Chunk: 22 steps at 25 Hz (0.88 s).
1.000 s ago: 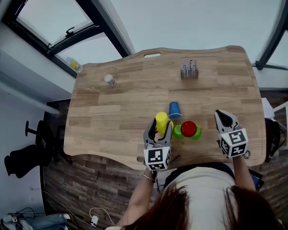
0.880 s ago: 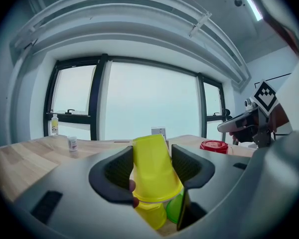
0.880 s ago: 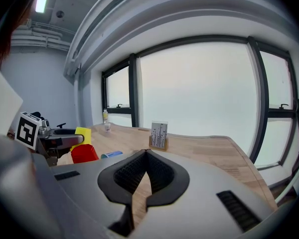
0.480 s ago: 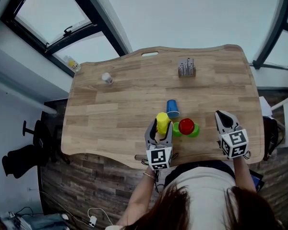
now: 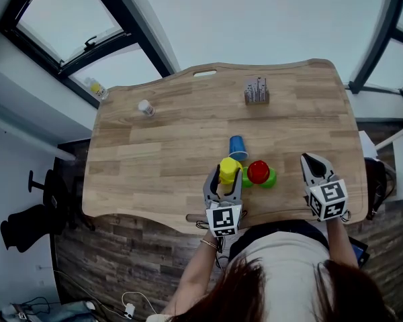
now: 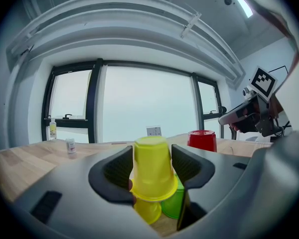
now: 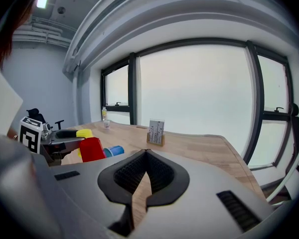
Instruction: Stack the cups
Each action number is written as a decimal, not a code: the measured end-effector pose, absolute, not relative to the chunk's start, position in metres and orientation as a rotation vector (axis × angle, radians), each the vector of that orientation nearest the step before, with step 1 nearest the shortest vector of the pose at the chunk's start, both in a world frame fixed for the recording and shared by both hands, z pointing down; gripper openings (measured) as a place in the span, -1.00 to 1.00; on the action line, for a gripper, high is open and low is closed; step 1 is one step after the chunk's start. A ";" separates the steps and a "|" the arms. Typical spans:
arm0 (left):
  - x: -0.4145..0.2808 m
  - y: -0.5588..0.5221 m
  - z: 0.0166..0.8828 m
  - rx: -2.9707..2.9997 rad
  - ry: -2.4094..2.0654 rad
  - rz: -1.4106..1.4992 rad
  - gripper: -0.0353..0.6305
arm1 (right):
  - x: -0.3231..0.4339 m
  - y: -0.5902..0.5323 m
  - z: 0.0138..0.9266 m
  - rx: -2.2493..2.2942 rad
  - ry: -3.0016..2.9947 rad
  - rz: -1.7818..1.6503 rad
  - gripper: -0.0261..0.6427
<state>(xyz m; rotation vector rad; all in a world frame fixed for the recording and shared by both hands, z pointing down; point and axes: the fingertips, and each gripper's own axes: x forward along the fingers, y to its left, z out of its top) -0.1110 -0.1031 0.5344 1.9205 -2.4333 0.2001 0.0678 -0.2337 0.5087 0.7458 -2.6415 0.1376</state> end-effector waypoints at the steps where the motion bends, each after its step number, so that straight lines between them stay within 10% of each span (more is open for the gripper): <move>1: -0.110 -0.102 0.535 1.922 -2.431 0.203 -0.12 | 0.068 -0.233 0.508 0.748 -2.642 0.136 -0.84; 22: -0.106 -0.089 0.520 1.902 -2.439 0.091 -0.10 | 0.082 -0.210 0.501 0.791 -2.669 0.152 -0.84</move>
